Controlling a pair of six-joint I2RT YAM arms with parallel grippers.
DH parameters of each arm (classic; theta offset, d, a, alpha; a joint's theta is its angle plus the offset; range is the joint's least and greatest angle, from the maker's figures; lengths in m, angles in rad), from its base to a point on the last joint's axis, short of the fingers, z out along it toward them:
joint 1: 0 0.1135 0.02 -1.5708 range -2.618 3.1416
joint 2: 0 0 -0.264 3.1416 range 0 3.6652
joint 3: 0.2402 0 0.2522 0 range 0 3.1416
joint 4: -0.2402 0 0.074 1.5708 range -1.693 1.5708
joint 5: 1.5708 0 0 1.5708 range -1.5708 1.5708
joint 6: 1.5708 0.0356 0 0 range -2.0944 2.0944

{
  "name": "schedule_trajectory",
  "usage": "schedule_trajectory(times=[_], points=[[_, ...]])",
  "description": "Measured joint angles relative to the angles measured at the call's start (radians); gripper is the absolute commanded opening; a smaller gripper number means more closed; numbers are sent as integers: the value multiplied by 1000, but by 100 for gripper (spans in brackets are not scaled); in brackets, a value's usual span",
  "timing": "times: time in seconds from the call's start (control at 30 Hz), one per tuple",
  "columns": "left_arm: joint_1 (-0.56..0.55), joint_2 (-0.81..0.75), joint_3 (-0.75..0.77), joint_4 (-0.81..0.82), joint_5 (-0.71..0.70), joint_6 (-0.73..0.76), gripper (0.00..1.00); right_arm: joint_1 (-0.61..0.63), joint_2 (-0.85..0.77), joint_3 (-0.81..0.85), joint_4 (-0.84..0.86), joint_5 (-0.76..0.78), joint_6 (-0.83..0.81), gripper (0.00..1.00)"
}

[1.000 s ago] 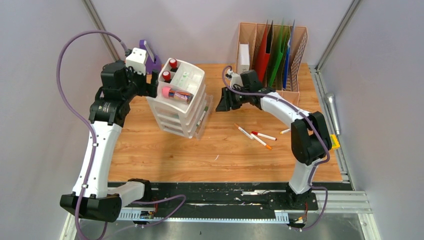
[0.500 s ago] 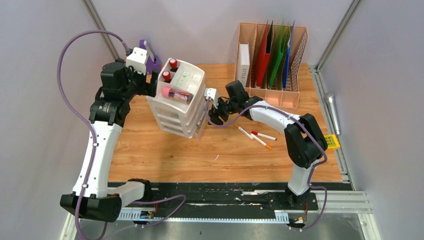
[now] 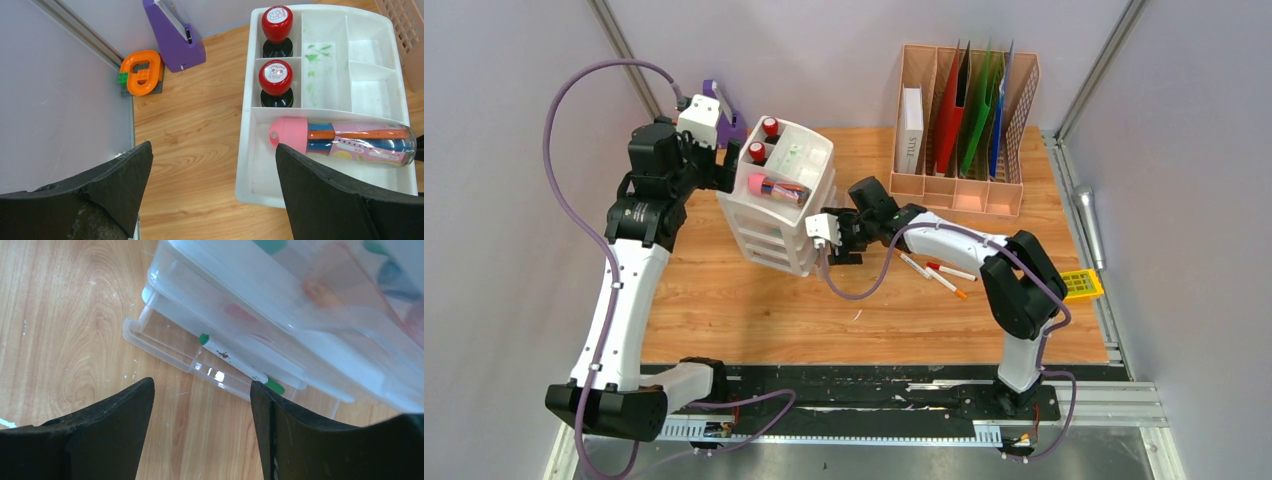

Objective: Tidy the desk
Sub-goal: Open the drawer in the storage box.

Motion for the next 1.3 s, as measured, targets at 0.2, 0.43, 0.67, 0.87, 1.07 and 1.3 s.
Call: schedule_trajectory(times=[0.2,0.43,0.67,0.87,1.07,1.3], points=[[0,17,-2,0,-18,14,100,41,48,1,-7,50,-107,71],[0,22,-2,6,-35,28,100,76,90,3,-8,99,-197,70],[0,31,-8,14,-43,33,100,106,114,3,-30,148,-264,65],[0,43,-8,14,-51,34,100,109,113,-4,-39,185,-298,63],[0,43,-8,14,-58,34,100,112,80,-34,-60,219,-308,61],[0,43,-8,14,-66,38,100,112,45,-46,-122,254,-304,63]])
